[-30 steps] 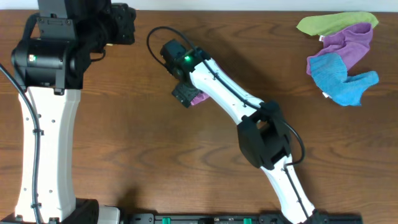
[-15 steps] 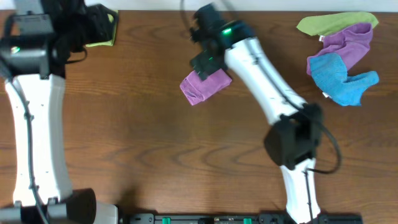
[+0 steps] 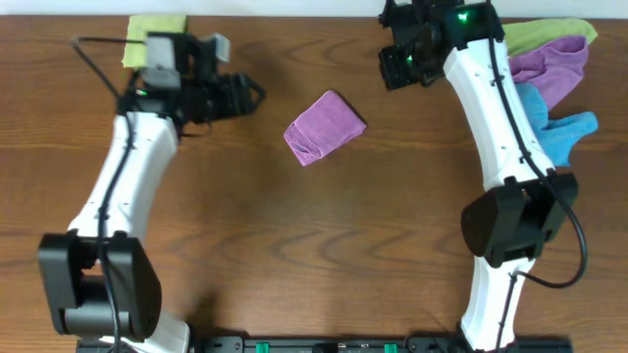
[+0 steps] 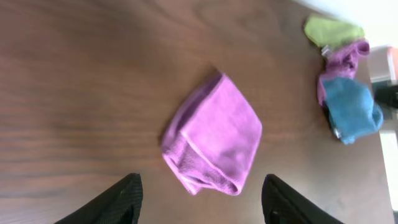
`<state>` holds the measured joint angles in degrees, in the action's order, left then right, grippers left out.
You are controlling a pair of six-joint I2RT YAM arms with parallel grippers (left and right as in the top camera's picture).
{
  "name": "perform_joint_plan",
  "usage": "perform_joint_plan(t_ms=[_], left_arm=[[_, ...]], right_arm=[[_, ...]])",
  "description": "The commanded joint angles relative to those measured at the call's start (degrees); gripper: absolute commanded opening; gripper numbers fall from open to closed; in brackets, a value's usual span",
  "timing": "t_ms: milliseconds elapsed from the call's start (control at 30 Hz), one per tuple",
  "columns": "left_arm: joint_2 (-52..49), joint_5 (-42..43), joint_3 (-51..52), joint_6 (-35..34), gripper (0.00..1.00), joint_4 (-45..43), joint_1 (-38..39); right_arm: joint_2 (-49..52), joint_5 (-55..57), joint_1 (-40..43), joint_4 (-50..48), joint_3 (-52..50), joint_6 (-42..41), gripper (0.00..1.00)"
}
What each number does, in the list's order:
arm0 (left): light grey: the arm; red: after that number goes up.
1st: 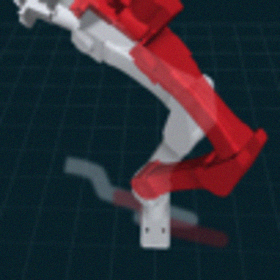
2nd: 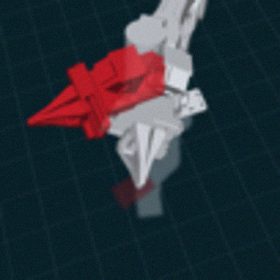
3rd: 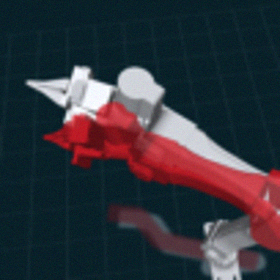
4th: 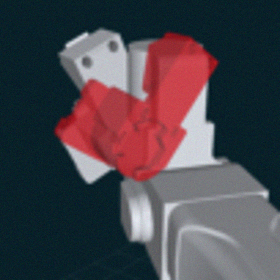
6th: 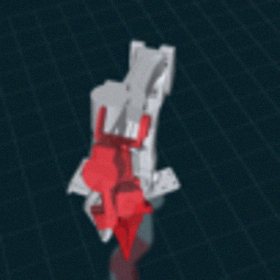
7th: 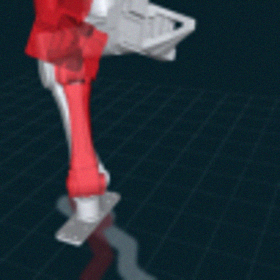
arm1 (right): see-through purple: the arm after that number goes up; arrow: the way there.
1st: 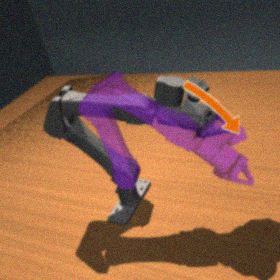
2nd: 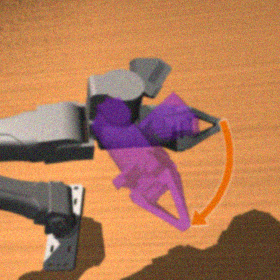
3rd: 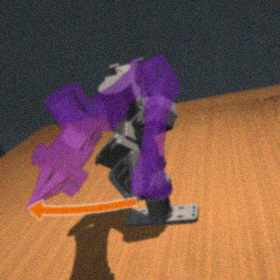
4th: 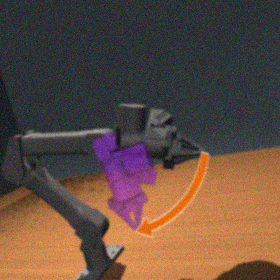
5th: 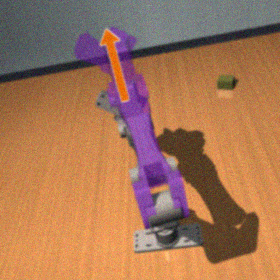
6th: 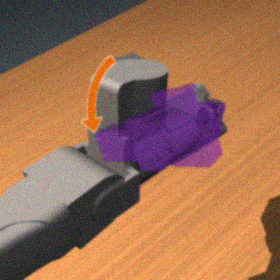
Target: Fold the cloth
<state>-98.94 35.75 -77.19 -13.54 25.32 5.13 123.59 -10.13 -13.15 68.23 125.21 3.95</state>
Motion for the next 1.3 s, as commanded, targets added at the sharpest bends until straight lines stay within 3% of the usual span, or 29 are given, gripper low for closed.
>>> perform_joint_plan(t_ms=[0, 233, 400, 800, 1267], left_arm=[[-1.1, -0.7, 4.4, -4.8, 0.63, -3.2, 3.2], [-1.2, -4.7, 12.2, -10.8, 0.66, -11.4, 4.8], [-1.2, -6.5, 16.1, -11.4, 0.72, -15.3, 5.1], [-9.2, -3.5, 16.3, -14.4, 0.74, -19.4, 5.8], [-9.7, -4.1, 16.3, -16.3, 0.80, -24.2, 8.5]], right_arm=[[3.9, -2.3, -1.3, -1.9, -2.1, -1.7, 0.01], [10.8, -7.6, -2.1, -6.8, -2.1, -4.5, 0.02], [12.8, -8.2, -2.2, -9.6, -2.1, -5.7, 0.02], [16.3, -8.1, -2.3, -13.5, -2.1, -9.5, 0.01], [20.8, -7.9, -2.3, -16.7, -2.1, -12.1, 0.02]])
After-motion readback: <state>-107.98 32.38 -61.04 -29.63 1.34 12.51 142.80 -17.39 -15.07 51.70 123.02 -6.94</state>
